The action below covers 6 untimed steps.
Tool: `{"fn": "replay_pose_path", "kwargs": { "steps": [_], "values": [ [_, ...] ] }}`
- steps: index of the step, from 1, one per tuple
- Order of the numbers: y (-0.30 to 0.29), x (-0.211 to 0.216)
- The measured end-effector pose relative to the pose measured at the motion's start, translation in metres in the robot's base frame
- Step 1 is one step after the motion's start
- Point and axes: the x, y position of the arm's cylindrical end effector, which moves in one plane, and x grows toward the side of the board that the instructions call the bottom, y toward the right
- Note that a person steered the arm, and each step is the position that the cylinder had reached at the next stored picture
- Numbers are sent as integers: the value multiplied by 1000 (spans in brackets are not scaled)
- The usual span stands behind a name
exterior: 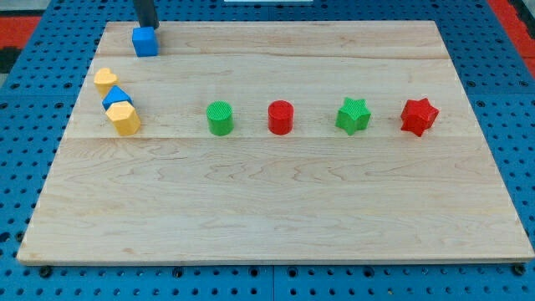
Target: Move the red star to top center
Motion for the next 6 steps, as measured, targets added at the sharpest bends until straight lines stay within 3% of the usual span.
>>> {"fn": "replay_pose_path", "kwargs": {
  "steps": [1, 2, 3, 4, 5, 6],
  "values": [
    [39, 73],
    [33, 100],
    [65, 27],
    [2, 2],
    [40, 58],
    [40, 94]
  ]
}}
